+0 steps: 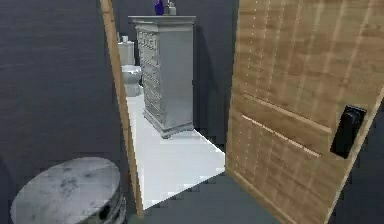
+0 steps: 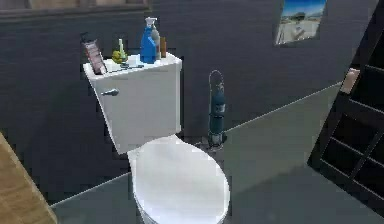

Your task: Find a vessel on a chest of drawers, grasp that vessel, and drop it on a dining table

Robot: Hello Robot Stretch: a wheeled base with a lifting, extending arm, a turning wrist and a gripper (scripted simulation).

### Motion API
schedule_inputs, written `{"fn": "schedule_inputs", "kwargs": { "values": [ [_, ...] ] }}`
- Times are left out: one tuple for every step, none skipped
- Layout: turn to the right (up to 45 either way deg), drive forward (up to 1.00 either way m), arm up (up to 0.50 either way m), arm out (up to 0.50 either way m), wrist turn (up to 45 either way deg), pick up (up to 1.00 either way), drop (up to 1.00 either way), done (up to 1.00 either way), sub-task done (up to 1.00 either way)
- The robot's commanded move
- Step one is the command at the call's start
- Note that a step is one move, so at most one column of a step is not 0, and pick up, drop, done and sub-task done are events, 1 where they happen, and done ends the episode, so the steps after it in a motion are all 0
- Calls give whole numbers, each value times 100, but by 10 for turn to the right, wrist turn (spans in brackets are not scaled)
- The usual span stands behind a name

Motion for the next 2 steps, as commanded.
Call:
{"fn": "schedule_inputs", "kwargs": {
  "values": [
    [0,100,0,0,0,0,0,0,0],
    [240,0,0,0,0,0,0,0,0]
  ]
}}
